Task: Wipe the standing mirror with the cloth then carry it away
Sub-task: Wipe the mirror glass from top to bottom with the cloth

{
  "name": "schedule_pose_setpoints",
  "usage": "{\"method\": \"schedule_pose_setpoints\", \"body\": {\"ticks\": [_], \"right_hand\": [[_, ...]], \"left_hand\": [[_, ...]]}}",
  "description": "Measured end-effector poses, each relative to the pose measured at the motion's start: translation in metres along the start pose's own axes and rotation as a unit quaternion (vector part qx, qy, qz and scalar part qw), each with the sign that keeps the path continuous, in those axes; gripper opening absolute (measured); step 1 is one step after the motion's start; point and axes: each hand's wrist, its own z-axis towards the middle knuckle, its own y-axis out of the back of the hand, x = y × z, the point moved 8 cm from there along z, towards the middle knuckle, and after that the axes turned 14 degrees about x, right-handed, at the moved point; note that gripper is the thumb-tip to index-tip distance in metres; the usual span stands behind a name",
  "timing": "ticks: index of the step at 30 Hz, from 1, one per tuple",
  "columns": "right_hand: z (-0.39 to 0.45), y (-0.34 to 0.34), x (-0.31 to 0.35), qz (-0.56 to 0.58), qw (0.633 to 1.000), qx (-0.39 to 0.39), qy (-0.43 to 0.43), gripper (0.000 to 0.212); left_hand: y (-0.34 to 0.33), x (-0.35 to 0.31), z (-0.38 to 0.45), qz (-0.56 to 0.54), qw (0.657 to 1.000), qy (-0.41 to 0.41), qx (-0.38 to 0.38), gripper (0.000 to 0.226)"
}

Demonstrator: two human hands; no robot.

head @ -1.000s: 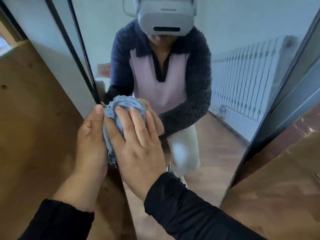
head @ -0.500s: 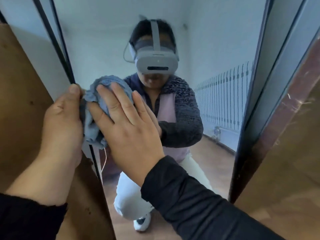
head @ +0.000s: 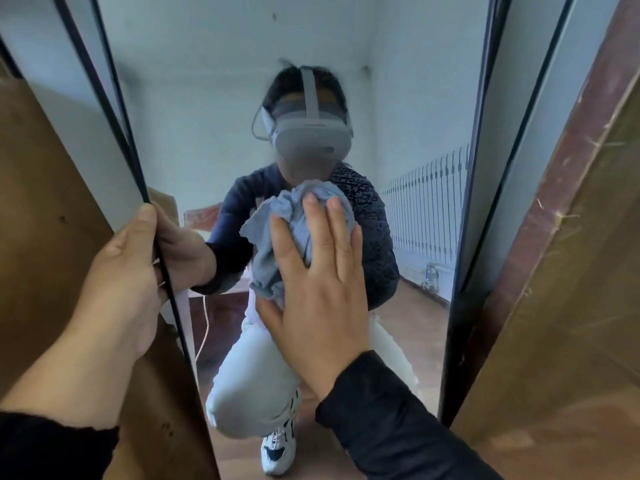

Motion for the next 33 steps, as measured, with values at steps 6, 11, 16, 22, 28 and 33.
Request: {"method": "schedule_pose_setpoints", "body": {"ticks": [6, 11, 16, 22, 28, 33], "right_hand": [[-0.009, 0.014, -0.028, -0.035, 0.997, -0.028, 0.055, 0.067], [-0.024, 0.014, -0.066, -0.041, 0.997, -0.061, -0.020, 0.076], [-0.022, 0.008, -0.056, -0.002, 0.997, -0.055, -0.059, 0.072], [-0.027, 0.004, -0.079, -0.072, 0.997, -0.017, 0.000, 0.085], [-0.049, -0.003, -0.103, -0.021, 0.994, -0.043, -0.094, 0.081], [-0.056, -0.027, -0.064, 0.062, 0.987, -0.035, -0.141, 0.085]], "left_hand": [[-0.014, -0.014, -0.018, -0.027, 0.989, -0.049, 0.138, 0.051], [0.015, 0.023, -0.028, 0.090, 0.989, 0.013, -0.116, 0.036], [0.002, 0.026, -0.037, 0.069, 0.996, -0.021, 0.057, 0.059], [0.008, 0.033, -0.032, 0.087, 0.996, 0.011, 0.000, 0.048], [0.018, 0.041, -0.030, 0.097, 0.994, 0.042, -0.042, 0.031], [0.011, 0.049, -0.023, 0.033, 0.999, 0.025, 0.018, 0.062]]}}
